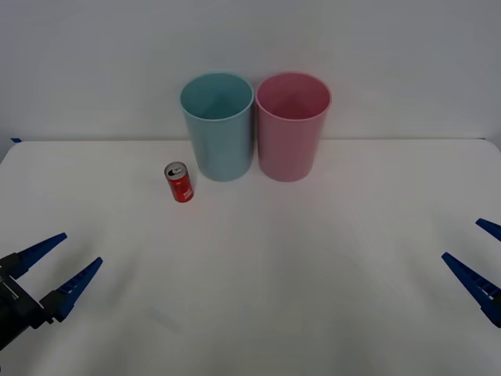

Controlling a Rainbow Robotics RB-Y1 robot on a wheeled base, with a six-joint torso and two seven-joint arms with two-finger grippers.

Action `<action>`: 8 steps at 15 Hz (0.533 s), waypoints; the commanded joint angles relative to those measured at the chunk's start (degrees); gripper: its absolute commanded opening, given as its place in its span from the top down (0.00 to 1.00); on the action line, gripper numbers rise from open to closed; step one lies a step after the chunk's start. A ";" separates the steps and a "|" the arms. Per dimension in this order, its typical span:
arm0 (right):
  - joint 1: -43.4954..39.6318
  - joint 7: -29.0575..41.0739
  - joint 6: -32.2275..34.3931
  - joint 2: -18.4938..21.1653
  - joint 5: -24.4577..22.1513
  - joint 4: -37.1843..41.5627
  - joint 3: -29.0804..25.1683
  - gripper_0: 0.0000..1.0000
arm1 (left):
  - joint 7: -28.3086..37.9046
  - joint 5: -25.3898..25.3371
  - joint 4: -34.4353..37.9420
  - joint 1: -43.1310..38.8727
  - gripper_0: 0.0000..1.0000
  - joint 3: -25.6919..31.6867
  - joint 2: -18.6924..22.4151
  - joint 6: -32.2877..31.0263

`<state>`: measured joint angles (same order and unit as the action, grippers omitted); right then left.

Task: Grasp the object on the table and drop it into the matching bin: aluminum can to the light blue bin, PET bottle to the pink bin.

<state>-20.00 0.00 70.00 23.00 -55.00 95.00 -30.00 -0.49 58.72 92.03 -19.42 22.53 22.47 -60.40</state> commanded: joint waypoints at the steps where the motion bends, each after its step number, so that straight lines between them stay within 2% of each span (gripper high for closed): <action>1: 0.00 0.00 0.00 0.00 0.00 0.00 0.00 0.00 | -0.12 2.36 -1.51 2.54 0.00 -1.35 -1.47 1.78; 5: 0.00 0.00 0.00 0.00 0.00 0.00 0.00 0.00 | -0.56 8.78 -2.12 6.23 0.00 -1.62 -6.65 5.91; 8: 0.00 0.00 0.00 0.00 0.00 0.00 0.00 0.00 | -0.03 12.56 -2.39 8.43 0.00 -3.55 -8.23 11.01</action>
<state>-20.00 0.00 70.00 23.00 -55.00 95.00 -30.00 -0.74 70.16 89.84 -11.70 19.62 14.69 -50.97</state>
